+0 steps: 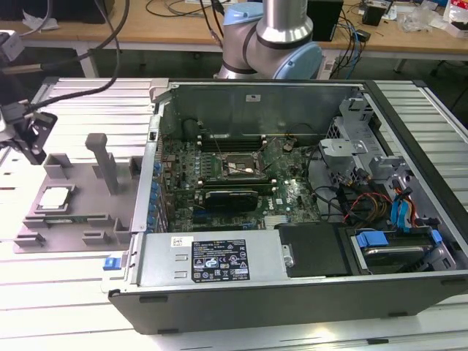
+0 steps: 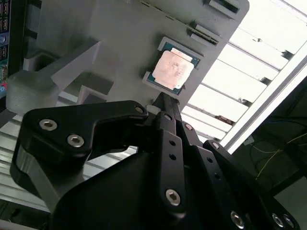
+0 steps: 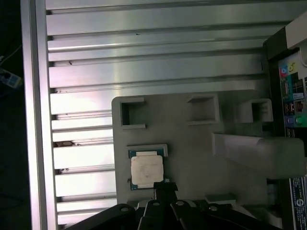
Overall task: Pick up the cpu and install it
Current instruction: 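Pick up the cpu and move it towards the insertion slot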
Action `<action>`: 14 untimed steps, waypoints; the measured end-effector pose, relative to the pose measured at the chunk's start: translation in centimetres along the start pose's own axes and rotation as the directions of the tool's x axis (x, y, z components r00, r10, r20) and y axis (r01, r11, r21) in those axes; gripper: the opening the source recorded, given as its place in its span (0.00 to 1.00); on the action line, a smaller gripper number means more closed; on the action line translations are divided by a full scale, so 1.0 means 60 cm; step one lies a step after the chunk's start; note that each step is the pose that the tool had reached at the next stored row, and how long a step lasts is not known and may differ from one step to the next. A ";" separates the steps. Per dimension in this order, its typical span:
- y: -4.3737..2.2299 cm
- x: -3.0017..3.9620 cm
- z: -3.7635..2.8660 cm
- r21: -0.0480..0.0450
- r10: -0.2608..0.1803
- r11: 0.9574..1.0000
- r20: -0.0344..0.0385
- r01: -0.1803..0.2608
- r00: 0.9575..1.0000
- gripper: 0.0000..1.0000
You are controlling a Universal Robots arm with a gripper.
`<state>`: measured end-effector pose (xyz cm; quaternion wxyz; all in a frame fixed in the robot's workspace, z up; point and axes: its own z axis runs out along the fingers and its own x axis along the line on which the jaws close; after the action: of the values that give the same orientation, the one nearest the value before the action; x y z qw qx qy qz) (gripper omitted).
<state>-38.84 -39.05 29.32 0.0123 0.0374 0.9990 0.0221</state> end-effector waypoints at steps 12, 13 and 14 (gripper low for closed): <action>-0.003 0.012 0.051 0.000 0.000 1.000 -0.002 0.000 1.000 0.11; -0.003 0.013 0.054 0.000 0.000 1.000 -0.002 0.000 1.000 0.11; -0.004 0.014 0.056 0.000 0.000 1.000 -0.002 0.000 1.000 0.11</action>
<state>-39.58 -39.05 25.93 0.0113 0.0375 0.9990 0.0220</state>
